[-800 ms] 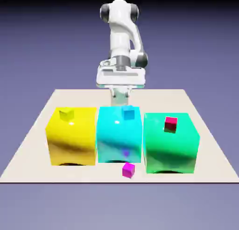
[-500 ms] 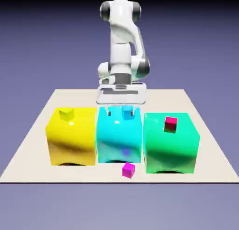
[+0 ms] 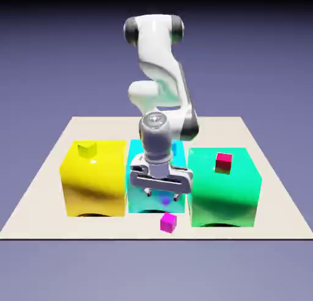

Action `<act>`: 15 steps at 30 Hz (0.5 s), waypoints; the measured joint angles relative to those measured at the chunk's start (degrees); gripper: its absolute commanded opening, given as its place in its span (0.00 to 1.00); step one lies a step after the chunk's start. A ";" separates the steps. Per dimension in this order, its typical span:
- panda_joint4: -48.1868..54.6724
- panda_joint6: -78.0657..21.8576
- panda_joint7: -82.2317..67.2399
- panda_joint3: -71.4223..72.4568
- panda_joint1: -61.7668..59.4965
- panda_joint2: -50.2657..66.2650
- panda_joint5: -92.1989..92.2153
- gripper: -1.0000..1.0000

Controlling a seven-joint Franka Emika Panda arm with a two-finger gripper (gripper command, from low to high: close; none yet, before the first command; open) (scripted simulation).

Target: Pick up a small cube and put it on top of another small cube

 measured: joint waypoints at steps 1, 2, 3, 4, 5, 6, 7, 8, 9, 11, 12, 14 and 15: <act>1.50 -1.74 0.86 0.46 -0.45 2.08 0.16 0.50; 3.01 -3.48 1.73 0.92 -0.89 4.15 0.32 0.50; 4.51 -5.22 2.59 1.38 -1.34 6.23 0.48 0.50; 6.01 -6.97 3.45 1.84 -1.78 8.31 0.65 0.50; 6.44 -7.46 3.70 1.97 -1.91 8.90 0.69 0.50; 6.44 -7.46 3.70 1.97 -1.91 8.90 0.69 0.50; 5.74 -4.98 3.73 1.80 -1.57 10.68 0.52 0.50; 5.04 -2.49 3.76 1.64 -1.22 12.47 0.35 0.50; 4.34 0.00 3.80 1.47 -0.88 14.25 0.19 0.50; 3.98 1.27 3.81 1.38 -0.71 15.16 0.10 0.00; 3.98 1.27 3.79 1.39 -0.71 15.16 0.14 0.00; 5.38 -3.68 3.64 1.72 -1.39 11.59 0.61 0.00; 6.08 -6.17 3.61 1.89 -1.74 9.81 0.79 0.00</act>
